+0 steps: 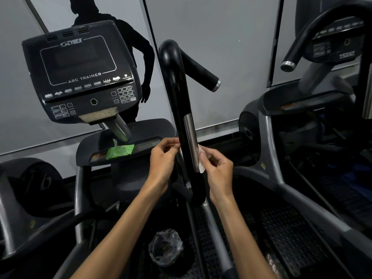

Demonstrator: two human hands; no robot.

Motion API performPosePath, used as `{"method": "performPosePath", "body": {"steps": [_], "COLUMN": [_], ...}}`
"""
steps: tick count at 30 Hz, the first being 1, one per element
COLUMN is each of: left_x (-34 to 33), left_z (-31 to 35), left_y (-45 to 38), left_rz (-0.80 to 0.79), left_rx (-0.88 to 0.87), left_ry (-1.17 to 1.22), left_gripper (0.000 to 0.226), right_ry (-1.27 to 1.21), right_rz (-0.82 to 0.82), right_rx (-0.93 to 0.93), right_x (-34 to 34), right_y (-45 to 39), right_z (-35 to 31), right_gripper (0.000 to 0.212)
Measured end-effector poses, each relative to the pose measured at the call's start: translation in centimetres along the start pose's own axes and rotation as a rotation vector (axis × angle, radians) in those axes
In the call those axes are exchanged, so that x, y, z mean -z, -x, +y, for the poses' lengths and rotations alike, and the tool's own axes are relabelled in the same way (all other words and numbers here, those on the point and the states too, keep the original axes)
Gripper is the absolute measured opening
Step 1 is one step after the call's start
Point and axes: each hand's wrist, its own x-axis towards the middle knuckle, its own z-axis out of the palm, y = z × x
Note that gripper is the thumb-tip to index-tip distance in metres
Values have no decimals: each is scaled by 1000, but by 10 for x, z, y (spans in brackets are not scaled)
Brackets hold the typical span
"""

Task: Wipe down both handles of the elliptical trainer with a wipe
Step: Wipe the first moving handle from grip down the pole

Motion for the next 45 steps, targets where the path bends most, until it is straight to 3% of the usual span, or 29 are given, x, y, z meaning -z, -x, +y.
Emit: {"method": "performPosePath", "body": {"steps": [3, 6, 11, 15, 21, 26, 31, 36, 41, 45], "left_x": [0, -4, -5, -6, -6, -5, -1, -6, -11, -15], "left_z": [-1, -4, -10, -12, -12, -11, -12, -13, -12, -10], "left_y": [7, 15, 23, 26, 26, 27, 27, 24, 19, 14], "left_rz": [33, 49, 81, 87, 83, 84, 73, 84, 119, 136], "left_rx": [-95, -105, -134, -119, -105, -125, -140, -158, -162, -158], "left_ry": [-57, -33, -5, 5, 14, -14, -33, -53, -47, -34], "left_gripper": [25, 34, 35, 44, 47, 46, 44, 45, 33, 30], "right_ry": [72, 10, 63, 111, 338, 314, 472, 332, 392, 330], "right_rz": [105, 199, 253, 314, 244, 287, 224, 301, 266, 218], "right_rx": [91, 12, 146, 145, 454, 548, 739, 617, 708, 545], "right_x": [-4, -12, -12, -10, -12, -19, -20, -28, -38, -36], "right_y": [13, 11, 26, 22, 47, 19, 20, -2, 3, -4], "right_z": [20, 23, 29, 32, 28, 13, 17, 3, -5, -16], "right_gripper": [20, 16, 15, 10, 23, 19, 19, 16, 20, 17]}}
